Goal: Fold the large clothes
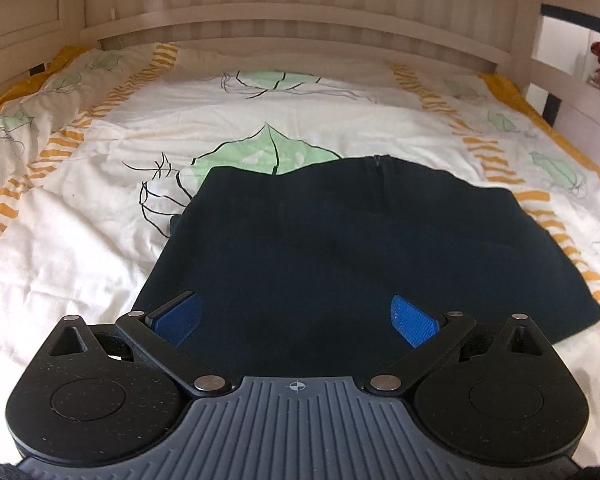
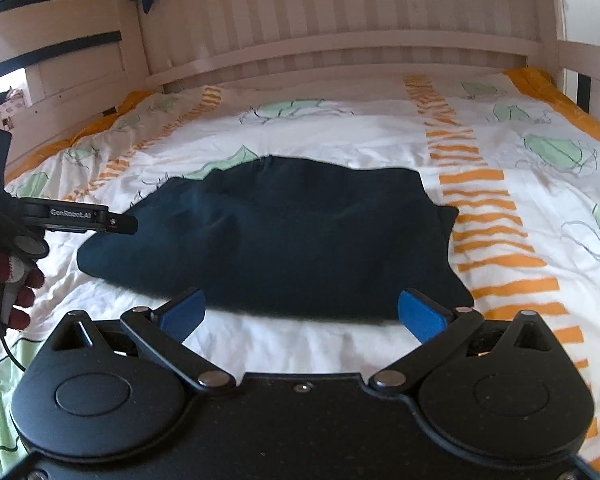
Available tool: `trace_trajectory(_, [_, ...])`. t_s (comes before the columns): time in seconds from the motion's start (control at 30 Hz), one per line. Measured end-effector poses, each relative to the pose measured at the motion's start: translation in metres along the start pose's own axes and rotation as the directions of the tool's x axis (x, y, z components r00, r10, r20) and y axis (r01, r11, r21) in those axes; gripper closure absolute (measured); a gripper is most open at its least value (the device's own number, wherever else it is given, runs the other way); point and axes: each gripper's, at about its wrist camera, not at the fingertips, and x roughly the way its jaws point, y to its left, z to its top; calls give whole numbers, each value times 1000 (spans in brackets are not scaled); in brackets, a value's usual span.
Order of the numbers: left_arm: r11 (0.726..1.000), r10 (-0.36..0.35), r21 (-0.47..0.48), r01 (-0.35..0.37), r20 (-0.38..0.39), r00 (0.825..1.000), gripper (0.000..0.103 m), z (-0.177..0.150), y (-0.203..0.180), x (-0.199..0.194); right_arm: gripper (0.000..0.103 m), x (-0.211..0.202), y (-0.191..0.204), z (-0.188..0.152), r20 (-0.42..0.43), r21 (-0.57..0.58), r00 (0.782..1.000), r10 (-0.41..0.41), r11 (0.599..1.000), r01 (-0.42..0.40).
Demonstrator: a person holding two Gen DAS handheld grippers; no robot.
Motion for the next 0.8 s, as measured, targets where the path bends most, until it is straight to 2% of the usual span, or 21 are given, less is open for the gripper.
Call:
trace_trajectory(0.37, [999, -18, 31, 18, 15, 1000, 0, 4, -9, 2, 1, 13, -19, -23, -44, 25, 999, -21, 999, 22])
trace_trajectory(0.8, [989, -57, 141, 52, 28, 998, 0, 26, -63, 37, 0, 11, -58, -35, 18, 194, 997, -71, 979, 67])
